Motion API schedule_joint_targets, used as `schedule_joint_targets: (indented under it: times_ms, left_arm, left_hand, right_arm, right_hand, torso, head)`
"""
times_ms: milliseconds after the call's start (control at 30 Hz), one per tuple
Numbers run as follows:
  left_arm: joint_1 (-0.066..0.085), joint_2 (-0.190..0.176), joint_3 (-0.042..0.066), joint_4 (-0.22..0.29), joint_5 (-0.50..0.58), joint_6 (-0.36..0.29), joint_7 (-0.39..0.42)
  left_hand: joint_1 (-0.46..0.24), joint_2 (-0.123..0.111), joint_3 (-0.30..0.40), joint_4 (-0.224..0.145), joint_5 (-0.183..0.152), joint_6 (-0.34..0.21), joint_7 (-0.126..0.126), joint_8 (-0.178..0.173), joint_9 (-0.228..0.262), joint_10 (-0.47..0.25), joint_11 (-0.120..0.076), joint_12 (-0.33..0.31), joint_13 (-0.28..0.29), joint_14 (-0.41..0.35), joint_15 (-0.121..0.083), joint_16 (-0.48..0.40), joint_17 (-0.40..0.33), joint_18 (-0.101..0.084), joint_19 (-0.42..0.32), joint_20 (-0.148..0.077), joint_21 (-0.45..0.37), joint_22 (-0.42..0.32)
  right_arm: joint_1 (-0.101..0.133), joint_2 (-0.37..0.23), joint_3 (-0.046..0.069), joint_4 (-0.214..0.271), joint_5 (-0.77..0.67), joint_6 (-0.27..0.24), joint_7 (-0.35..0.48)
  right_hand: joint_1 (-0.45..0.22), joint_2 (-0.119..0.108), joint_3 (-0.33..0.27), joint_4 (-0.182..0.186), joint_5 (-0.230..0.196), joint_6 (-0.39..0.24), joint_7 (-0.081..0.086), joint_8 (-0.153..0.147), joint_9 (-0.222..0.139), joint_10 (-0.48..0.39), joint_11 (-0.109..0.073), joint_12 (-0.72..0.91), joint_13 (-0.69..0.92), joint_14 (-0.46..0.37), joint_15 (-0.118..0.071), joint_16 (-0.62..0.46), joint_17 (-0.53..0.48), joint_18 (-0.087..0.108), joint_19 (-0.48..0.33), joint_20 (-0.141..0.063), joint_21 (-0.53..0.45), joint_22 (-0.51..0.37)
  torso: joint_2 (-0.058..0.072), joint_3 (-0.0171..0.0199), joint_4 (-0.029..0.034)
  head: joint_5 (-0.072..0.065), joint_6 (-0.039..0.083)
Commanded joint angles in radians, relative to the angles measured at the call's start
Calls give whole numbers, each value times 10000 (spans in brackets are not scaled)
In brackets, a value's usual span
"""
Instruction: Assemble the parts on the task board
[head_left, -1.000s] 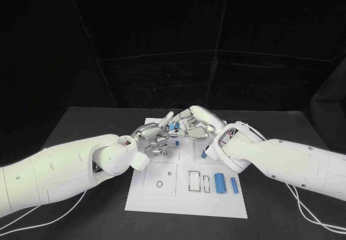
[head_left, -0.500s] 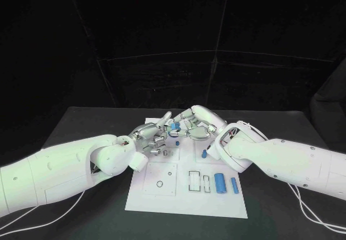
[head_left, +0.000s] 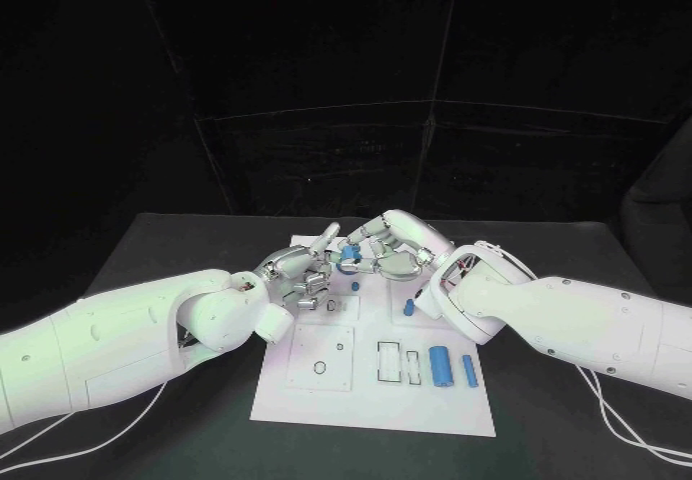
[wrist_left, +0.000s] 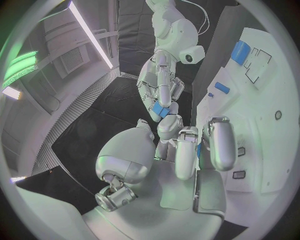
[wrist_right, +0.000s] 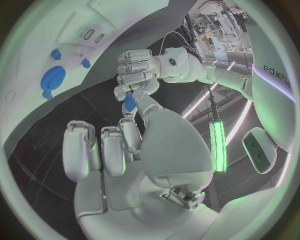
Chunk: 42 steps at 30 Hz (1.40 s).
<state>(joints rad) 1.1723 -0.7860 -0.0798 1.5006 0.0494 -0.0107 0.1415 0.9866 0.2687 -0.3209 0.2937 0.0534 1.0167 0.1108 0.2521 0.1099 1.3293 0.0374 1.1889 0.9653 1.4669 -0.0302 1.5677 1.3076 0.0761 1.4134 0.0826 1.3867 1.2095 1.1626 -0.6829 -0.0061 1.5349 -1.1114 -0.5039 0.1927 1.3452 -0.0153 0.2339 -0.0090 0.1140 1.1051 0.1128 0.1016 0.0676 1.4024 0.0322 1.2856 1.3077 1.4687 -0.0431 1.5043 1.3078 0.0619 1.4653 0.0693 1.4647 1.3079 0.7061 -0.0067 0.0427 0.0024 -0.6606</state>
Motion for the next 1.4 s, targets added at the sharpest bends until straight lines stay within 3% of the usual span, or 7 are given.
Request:
schedule_joint_targets:
  times_ms: [33, 433, 767, 1067, 1167, 1300, 1400]
  left_arm:
    - [43, -36, 39, 26, 141, 60, 396]
    - [43, -92, 40, -5, 141, 14, 418]
    - [44, -122, 40, -88, -10, -348, 205]
    - [69, -236, 41, -463, -686, -614, -25]
    - [116, -377, 42, -774, -1138, -705, 112]
    - [162, -614, 43, -906, -1253, -923, 396]
    - [241, -817, 43, -917, -861, -1265, 871]
  left_hand:
    - [24, 123, -48, -40, -22, 75, -17, 62, 22, -5, -82, 59, 9, 1039, -54, 30, 2632, -49, 13, -80, 61, -3]
    - [122, 130, -35, -64, -22, 56, -24, 83, 61, 3, -91, 63, 15, 1039, -65, 30, 2632, -49, 8, -94, 69, 4]
    - [336, 97, -32, -79, -23, -135, 16, 47, 119, -55, -66, -13, -94, 1039, -58, 30, 2632, -23, -73, -100, 8, -131]
    - [651, 51, -20, -134, -17, -432, 113, -17, 185, -489, 23, -563, -880, 1039, 13, 30, 2632, 5, -167, -45, -65, -273]
    - [788, 37, 4, -162, -17, -517, 143, -26, 215, -610, 51, -707, -1068, 1039, 39, 30, 2632, 9, -180, -20, -70, -284]
    - [890, -3, 12, -200, -18, -546, 153, -15, 243, -661, 62, -774, -1163, 1039, 50, 30, 2632, 32, -237, -5, -126, -395]
    - [1193, -101, 47, -319, -19, -602, 181, 36, 326, -1319, 90, -1597, -2251, 944, 79, -108, 2319, 345, -1099, 31, -1039, -2017]
  right_arm:
    - [-14, -41, -24, -54, -59, 188, -189]
    - [-14, -42, -25, -58, -84, 149, -168]
    - [-16, -86, -24, 77, -31, -350, 64]
    - [-16, -186, -23, 138, -16, -355, -10]
    - [-15, -198, -23, 111, -377, -42, -591]
    - [-14, -162, -23, 83, -1151, 418, -1625]
    - [-13, -66, -24, 55, -1815, 765, -2397]
  right_hand:
    - [-30, 105, 15, -47, 76, 100, -13, 61, 25, 51, -48, 31, 75, 730, -5, 59, 1201, -136, 69, -53, 38, 260]
    - [-28, 105, 20, -57, 87, 112, -19, 65, 27, 49, -52, 34, 80, 730, -8, 58, 1199, -136, 69, -56, 38, 259]
    - [-8, 134, 61, -94, 125, 162, -40, 84, 32, 50, -70, 51, 101, 732, -22, 64, 1215, -134, 67, -67, 35, 253]
    - [40, 180, 150, -178, 247, 225, -69, 106, 35, 59, -98, 75, 133, 734, -49, 66, 1225, -145, 91, -92, 58, 306]
    - [52, 160, 210, -255, 513, 235, -69, 102, 29, 39, -103, 50, 123, 733, -61, 64, 1224, -146, 96, -109, 61, 312]
    - [44, 107, 232, -322, 420, 245, -70, 102, 27, -35, -106, -67, 30, 727, -60, 51, 1202, -143, 89, -113, 52, 296]
    - [39, 93, 232, -332, 403, 248, -69, 103, 27, -36, -105, -68, 31, 728, -61, 55, 1210, -143, 89, -114, 52, 295]
  torso:
    - [4, 0, -6]
    - [3, 5, -1]
    - [4, 16, -15]
    - [1, 7, 5]
    - [-7, 6, -36]
    - [12, -16, -38]
    - [2, -22, -28]
  head:
    - [3, -8]
    - [-5, -11]
    - [-5, -8]
    - [-17, -12]
    - [15, -45]
    - [-40, -81]
    - [-57, -148]
